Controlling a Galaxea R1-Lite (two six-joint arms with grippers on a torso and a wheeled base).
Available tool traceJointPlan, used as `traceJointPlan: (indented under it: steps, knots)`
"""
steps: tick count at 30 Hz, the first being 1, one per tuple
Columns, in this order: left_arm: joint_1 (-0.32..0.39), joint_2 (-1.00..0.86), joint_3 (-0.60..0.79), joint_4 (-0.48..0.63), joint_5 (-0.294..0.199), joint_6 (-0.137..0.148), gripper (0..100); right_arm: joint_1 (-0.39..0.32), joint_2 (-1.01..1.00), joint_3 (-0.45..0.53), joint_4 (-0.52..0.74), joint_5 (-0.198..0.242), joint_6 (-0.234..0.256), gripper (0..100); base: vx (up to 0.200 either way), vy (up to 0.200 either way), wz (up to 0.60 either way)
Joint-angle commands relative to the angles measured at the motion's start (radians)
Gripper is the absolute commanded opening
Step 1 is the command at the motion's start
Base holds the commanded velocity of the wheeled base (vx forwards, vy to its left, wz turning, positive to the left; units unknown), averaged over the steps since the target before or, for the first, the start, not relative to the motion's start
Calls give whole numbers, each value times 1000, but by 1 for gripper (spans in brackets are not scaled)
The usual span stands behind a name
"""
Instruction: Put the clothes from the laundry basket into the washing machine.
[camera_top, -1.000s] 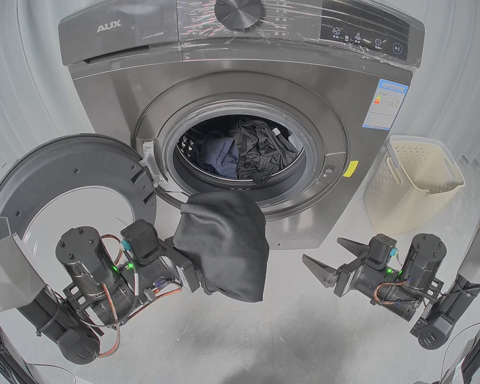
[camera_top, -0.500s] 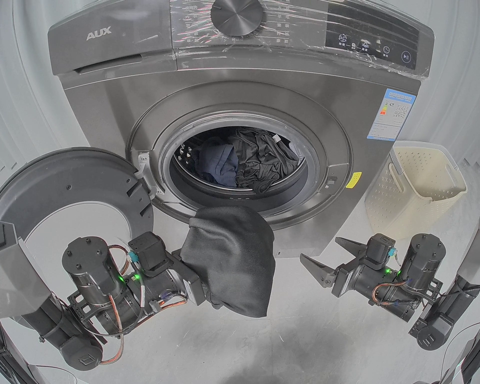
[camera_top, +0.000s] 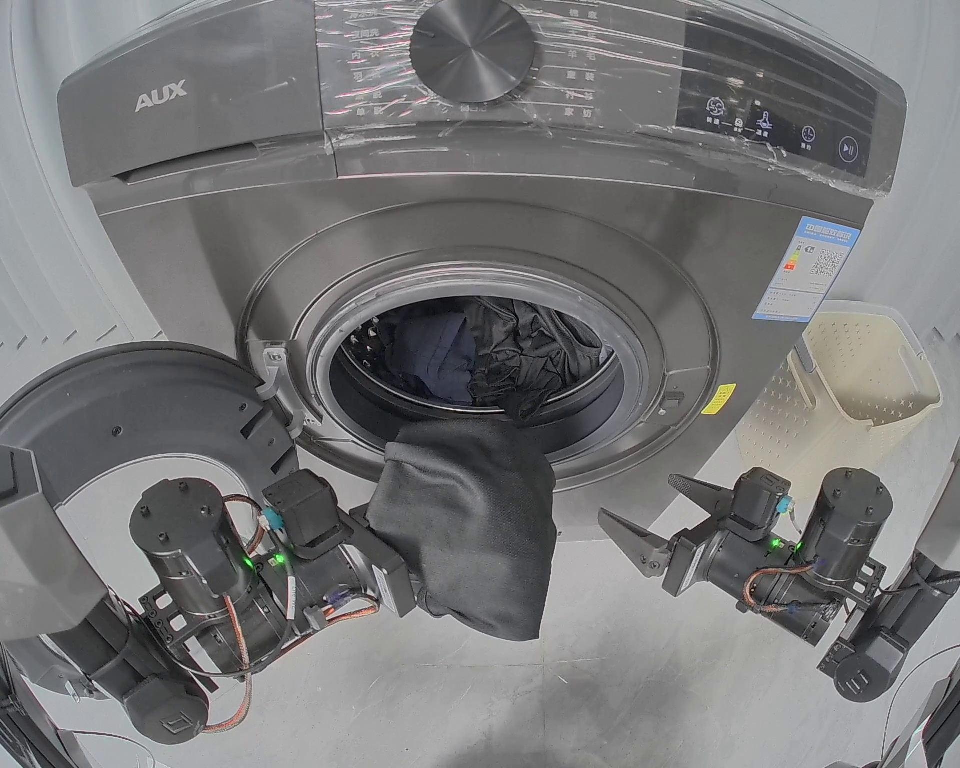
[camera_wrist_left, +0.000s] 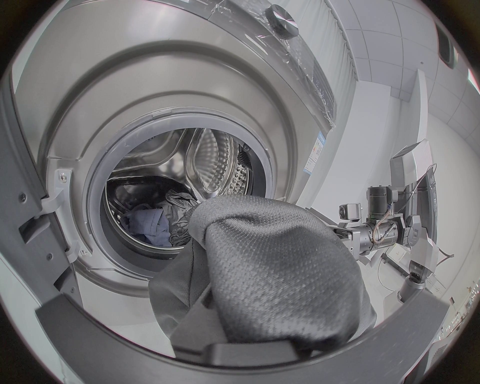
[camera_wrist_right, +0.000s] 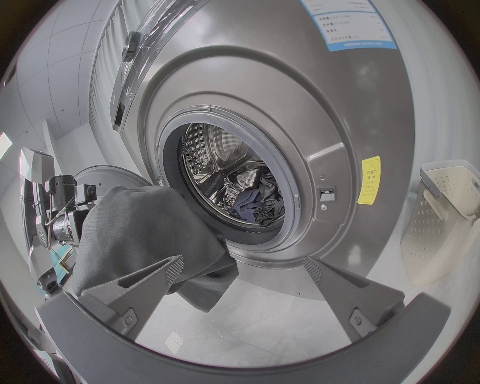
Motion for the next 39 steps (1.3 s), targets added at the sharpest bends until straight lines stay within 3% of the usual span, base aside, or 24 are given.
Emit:
traceJointPlan:
  steps: [1, 18, 24, 27, 35, 39]
  knots:
    - [-1, 11, 2, 0, 0, 0, 0, 1, -1, 1, 0, 0, 1, 100, 200, 0, 0]
    - [-26, 11, 21, -2, 2, 0, 0, 18, -10, 4, 0, -1, 7, 100, 118, 0, 0]
    - [-31, 11, 22, -2, 3, -2, 0, 59, -21, 11, 0, -1, 7, 100, 0, 0, 0]
    - [-29, 20, 31, 0, 5, 11, 0, 85, -33, 11, 0, -1, 9, 100, 0, 0, 0]
    - [-40, 163, -58, 1, 19, 21, 0, 93, -41, 7, 0, -1, 7, 100, 0, 0, 0]
    - [-20, 267, -162, 1, 63, 11, 0, 96, -55, 11, 0, -1, 7, 100, 0, 0, 0]
